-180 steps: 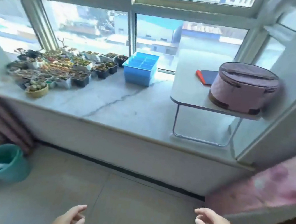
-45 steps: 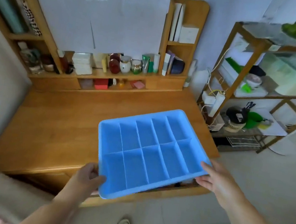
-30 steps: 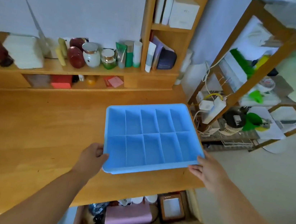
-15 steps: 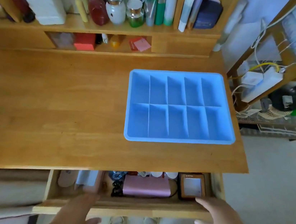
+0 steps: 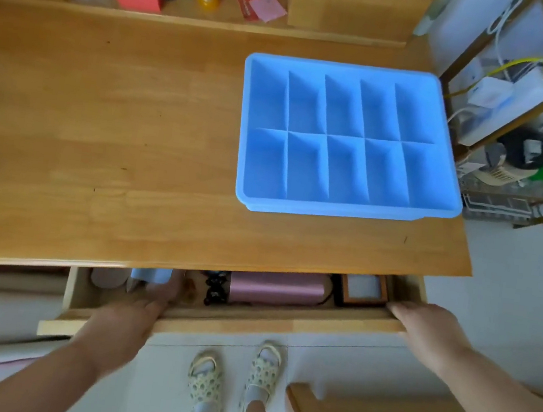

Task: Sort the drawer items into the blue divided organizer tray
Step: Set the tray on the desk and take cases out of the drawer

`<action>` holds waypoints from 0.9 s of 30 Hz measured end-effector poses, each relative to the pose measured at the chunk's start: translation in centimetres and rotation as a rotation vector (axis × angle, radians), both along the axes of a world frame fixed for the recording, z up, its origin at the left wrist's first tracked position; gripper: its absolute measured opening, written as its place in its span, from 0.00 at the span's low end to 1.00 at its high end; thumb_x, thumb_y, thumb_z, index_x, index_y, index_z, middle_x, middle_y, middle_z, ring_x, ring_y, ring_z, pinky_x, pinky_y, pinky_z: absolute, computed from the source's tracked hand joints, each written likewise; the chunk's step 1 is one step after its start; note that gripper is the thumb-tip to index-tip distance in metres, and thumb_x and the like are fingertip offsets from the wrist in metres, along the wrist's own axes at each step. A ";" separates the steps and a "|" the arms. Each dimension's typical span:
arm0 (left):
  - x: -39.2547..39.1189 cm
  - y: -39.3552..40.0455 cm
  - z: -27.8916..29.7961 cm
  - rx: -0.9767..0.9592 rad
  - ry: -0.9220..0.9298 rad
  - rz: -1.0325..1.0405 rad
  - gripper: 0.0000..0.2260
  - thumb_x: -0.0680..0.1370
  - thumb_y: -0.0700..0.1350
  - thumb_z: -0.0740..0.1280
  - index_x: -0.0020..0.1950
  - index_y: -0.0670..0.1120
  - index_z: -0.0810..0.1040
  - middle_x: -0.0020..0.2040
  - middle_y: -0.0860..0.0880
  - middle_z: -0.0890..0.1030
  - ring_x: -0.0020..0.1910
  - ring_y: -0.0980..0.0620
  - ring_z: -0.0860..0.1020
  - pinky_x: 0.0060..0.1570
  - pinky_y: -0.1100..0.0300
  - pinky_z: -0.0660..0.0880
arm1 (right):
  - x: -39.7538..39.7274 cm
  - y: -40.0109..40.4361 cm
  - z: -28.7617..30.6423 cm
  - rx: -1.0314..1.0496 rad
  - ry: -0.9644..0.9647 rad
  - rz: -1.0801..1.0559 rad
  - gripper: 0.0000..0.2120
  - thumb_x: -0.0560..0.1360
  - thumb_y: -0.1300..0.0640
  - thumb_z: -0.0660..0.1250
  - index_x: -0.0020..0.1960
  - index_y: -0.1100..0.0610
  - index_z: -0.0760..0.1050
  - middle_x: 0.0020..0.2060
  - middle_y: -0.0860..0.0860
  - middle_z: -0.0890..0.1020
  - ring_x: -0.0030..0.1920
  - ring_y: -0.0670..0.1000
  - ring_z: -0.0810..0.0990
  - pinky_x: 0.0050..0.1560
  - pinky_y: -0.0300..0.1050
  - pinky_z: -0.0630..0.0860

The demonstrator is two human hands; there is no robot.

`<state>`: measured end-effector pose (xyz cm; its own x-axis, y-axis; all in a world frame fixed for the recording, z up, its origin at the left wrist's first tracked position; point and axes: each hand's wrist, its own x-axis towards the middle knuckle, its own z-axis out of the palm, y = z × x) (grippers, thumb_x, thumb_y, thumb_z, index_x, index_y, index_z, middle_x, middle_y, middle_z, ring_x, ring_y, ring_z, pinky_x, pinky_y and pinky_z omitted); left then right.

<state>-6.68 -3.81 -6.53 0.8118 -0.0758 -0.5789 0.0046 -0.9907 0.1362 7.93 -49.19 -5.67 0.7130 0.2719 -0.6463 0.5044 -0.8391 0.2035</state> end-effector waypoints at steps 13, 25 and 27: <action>4.0 -1.7 0.1 0.211 0.027 0.058 0.18 0.81 0.49 0.56 0.71 0.52 0.65 0.63 0.53 0.76 0.60 0.54 0.75 0.56 0.62 0.70 | 3.6 1.4 0.0 0.129 0.074 -0.062 0.18 0.78 0.52 0.60 0.68 0.48 0.67 0.60 0.46 0.76 0.59 0.49 0.75 0.54 0.43 0.75; 5.2 -3.7 -1.3 -0.023 -0.055 0.028 0.25 0.57 0.39 0.77 0.54 0.46 0.83 0.40 0.47 0.84 0.35 0.46 0.82 0.32 0.58 0.79 | 4.9 1.4 -0.8 0.181 0.240 -0.047 0.21 0.75 0.48 0.64 0.67 0.45 0.67 0.58 0.42 0.77 0.56 0.46 0.77 0.54 0.37 0.72; 5.3 -4.3 -1.1 -0.009 -0.044 0.120 0.24 0.67 0.40 0.71 0.63 0.48 0.78 0.50 0.46 0.84 0.46 0.45 0.82 0.45 0.56 0.79 | 4.8 1.3 -0.8 0.193 0.237 0.001 0.23 0.76 0.51 0.63 0.70 0.45 0.63 0.59 0.43 0.77 0.57 0.47 0.76 0.55 0.38 0.72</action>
<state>-1.39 -8.15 -7.59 0.8398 0.0179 -0.5426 0.1167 -0.9821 0.1481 12.69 -47.90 -6.48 0.5480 0.4062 -0.7312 0.5195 -0.8504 -0.0831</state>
